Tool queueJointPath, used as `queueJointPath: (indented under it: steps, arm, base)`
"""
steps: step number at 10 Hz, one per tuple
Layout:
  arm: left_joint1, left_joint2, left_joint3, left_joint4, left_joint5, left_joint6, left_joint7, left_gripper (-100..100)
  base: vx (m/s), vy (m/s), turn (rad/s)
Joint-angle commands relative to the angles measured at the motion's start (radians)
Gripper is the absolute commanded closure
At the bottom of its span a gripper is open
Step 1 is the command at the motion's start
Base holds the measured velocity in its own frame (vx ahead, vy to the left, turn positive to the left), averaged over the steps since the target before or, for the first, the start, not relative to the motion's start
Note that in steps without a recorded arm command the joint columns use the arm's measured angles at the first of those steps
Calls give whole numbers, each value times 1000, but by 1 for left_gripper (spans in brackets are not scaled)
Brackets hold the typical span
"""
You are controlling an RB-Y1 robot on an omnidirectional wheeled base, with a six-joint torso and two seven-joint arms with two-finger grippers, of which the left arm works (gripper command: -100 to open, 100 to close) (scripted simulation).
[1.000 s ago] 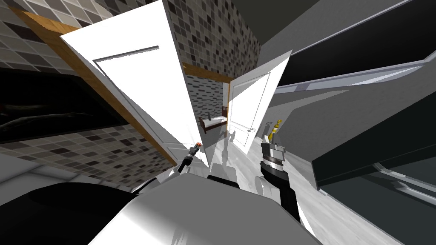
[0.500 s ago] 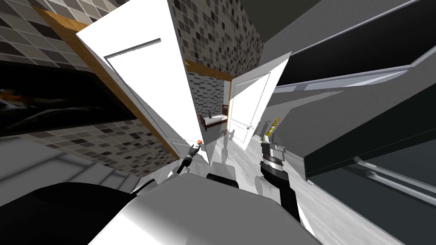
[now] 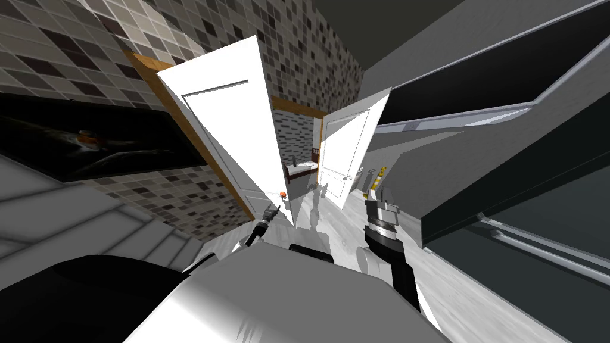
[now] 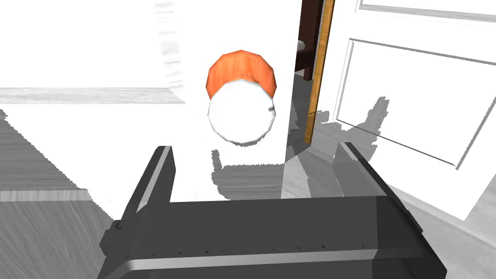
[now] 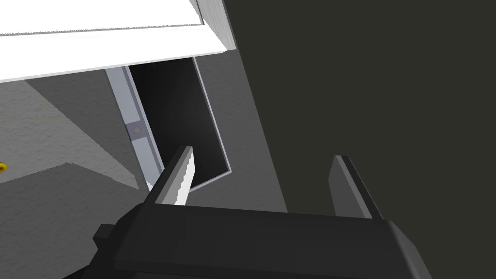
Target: Pull the door open
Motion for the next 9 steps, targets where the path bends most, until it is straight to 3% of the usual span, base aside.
queueJointPath:
  steps: [1, 4, 5, 6, 9]
  arm:
    - [-4, -8, 7, 8, 0, -3, -7, -100]
    - [-14, -28, 24, 27, 1, -10, -24, -100]
    - [-13, -25, 21, 25, 1, -9, -20, -100]
    - [-13, -25, 21, 25, 1, -9, -20, 100]
    - [-13, -25, 21, 25, 1, -9, -20, 100]
  base:
    - [204, 54, -58]
    - [227, 46, -63]
    - [107, 20, -10]
    - [-8, -3, 1]
    - [-30, -4, -2]
